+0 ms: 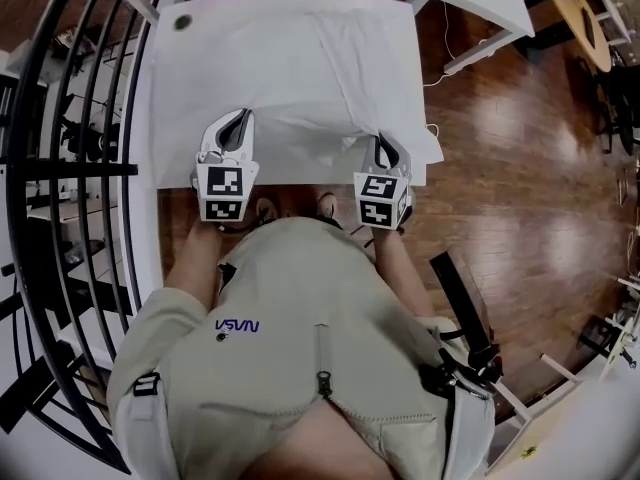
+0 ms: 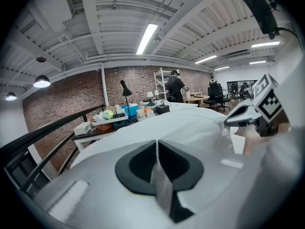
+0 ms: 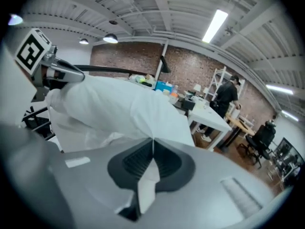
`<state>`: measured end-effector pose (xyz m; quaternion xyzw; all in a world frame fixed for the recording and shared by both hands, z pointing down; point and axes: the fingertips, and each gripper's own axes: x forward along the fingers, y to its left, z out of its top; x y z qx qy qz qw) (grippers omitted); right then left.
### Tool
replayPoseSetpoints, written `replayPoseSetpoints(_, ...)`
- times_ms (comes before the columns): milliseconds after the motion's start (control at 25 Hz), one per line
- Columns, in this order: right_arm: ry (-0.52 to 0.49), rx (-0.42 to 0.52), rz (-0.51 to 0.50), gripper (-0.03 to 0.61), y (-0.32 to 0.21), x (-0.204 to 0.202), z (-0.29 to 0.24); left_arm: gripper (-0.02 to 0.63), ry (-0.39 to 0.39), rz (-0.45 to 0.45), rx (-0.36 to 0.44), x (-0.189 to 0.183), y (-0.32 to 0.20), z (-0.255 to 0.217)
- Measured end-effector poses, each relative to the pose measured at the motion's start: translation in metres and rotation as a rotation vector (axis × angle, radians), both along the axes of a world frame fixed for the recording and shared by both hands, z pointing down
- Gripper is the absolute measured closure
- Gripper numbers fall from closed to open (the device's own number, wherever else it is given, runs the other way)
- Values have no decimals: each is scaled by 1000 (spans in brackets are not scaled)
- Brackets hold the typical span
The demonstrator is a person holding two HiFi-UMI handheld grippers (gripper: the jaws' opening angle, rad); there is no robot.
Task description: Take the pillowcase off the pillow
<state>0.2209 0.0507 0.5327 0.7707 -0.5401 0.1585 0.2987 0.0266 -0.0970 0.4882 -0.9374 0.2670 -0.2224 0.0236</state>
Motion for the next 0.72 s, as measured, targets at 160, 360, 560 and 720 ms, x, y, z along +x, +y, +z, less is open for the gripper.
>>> replayPoseSetpoints(160,-71,-77,35,571,14,13,41,594,-9,-26,-91,-6,10,25)
replayPoseSetpoints(360,-135,-114,-13,571,18,6,57,594,-13,-48,-140,-4,24,47)
replayPoseSetpoints(560,-186,-76,-63,561,15,-1,50,588,-35,-32,-114,4,26,47)
replayPoseSetpoints(720,-235,-37,-119,523,16,-13,38,568,-42,-37,-93,5,27,37)
